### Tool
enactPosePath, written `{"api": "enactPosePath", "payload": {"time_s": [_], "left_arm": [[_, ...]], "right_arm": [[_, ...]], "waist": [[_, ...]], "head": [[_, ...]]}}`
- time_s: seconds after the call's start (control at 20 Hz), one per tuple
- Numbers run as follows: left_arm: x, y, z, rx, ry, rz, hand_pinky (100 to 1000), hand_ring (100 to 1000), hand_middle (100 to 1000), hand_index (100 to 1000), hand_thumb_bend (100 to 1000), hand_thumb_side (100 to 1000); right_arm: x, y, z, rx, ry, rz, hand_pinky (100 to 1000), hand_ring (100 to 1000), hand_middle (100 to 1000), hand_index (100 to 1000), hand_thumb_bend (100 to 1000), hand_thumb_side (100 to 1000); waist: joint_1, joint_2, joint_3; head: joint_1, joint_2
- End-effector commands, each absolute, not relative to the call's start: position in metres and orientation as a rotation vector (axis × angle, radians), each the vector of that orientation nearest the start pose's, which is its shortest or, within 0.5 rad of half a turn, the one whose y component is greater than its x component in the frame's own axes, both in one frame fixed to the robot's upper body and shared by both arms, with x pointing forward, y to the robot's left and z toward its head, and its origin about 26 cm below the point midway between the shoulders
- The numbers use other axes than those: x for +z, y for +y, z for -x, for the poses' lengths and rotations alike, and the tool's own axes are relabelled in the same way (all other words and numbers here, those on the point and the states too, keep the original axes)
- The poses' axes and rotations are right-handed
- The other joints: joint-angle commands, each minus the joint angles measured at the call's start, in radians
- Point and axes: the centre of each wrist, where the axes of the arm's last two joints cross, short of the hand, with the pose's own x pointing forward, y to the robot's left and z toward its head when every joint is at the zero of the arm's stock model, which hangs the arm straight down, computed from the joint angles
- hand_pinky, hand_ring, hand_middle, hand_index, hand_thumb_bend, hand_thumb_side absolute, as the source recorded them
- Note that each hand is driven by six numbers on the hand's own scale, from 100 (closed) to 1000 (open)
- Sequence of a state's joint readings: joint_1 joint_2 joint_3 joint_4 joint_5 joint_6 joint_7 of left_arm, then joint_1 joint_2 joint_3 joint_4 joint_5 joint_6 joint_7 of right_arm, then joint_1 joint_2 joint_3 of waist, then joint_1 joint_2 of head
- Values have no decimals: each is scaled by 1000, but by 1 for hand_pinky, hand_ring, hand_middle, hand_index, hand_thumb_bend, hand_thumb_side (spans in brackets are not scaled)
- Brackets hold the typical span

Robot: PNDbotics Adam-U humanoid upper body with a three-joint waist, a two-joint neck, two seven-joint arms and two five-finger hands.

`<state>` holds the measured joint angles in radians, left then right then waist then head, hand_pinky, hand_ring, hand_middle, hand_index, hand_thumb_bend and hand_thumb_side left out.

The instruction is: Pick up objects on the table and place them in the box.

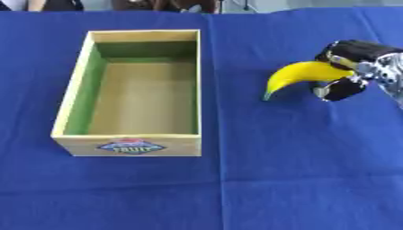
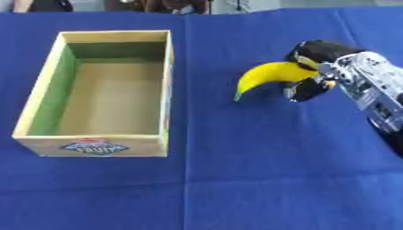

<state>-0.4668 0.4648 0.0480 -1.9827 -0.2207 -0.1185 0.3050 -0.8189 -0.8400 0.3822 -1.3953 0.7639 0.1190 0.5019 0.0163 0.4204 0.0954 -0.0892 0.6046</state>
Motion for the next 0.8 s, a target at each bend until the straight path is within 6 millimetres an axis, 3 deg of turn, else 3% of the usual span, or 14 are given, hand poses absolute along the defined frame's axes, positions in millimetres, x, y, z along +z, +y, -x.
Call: {"api": "enactPosePath", "payload": {"time_s": [0.05, 0.35, 0.5, 0.8], "left_arm": [[273, 275, -306, 331, 3414, 854, 658, 804, 904, 1000, 100, 1000], [274, 274, -306, 331, 3412, 849, 659, 805, 905, 1000, 100, 1000], [274, 274, -306, 329, 3412, 846, 659, 805, 905, 1000, 100, 1000], [274, 274, -306, 321, 3410, 844, 659, 805, 905, 1000, 100, 1000]], "right_arm": [[285, -312, -403, 1540, -1203, 1217, 841, 837, 564, 684, 100, 355], [288, -310, -402, 1544, -1214, 1218, 840, 838, 563, 683, 100, 375], [286, -310, -402, 1563, -1193, 1210, 856, 865, 618, 791, 100, 411], [286, -310, -402, 1592, -1164, 1197, 861, 877, 642, 859, 135, 427]], "waist": [[-1, -29, -1], [-2, -31, -3], [-3, -31, -3], [-1, -29, -2]], "head": [[2, -7], [4, -10], [4, -13], [4, -13]]}}
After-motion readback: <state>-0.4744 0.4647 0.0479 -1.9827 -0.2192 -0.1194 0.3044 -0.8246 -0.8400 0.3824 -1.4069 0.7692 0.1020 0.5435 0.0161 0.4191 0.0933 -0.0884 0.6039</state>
